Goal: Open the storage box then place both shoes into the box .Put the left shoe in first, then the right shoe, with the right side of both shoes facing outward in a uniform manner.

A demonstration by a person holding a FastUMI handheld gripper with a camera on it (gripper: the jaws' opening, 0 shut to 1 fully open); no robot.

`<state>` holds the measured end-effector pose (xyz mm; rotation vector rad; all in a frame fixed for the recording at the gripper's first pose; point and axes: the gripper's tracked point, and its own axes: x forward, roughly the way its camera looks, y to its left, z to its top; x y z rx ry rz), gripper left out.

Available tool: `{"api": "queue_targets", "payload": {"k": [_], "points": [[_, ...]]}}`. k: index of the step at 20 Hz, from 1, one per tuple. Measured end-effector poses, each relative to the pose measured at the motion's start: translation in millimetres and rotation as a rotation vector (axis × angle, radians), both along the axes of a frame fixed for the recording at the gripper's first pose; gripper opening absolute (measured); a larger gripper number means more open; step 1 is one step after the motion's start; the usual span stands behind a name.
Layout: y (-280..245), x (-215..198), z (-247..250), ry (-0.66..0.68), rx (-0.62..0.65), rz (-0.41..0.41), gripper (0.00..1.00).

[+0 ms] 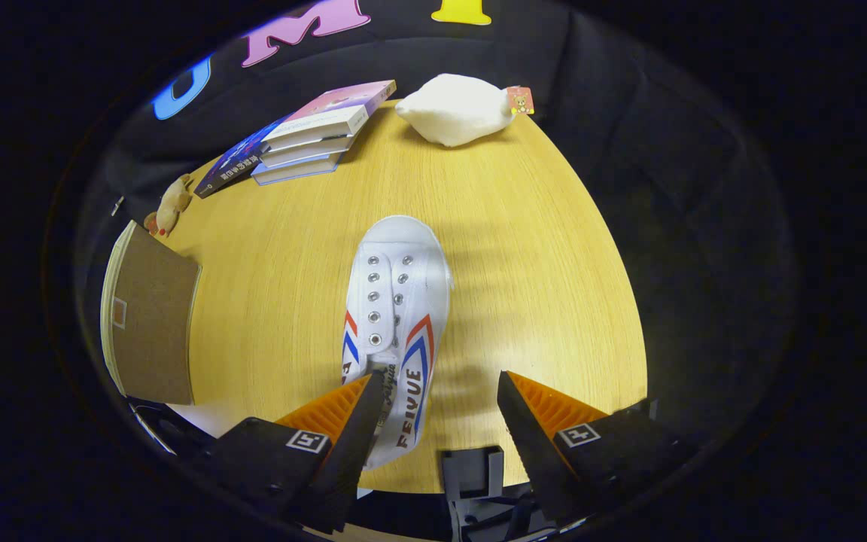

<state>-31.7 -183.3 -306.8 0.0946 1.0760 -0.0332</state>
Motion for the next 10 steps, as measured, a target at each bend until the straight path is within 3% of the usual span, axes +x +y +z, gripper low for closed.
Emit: {"api": "queue_targets", "payload": {"k": [4, 7, 10], "points": [[8, 9, -18, 0.02, 0.032, 0.016, 0.81], [11, 17, -25, 0.015, 0.025, 0.033, 0.81], [20, 20, -28, 0.035, 0.078, 0.009, 0.52]]}}
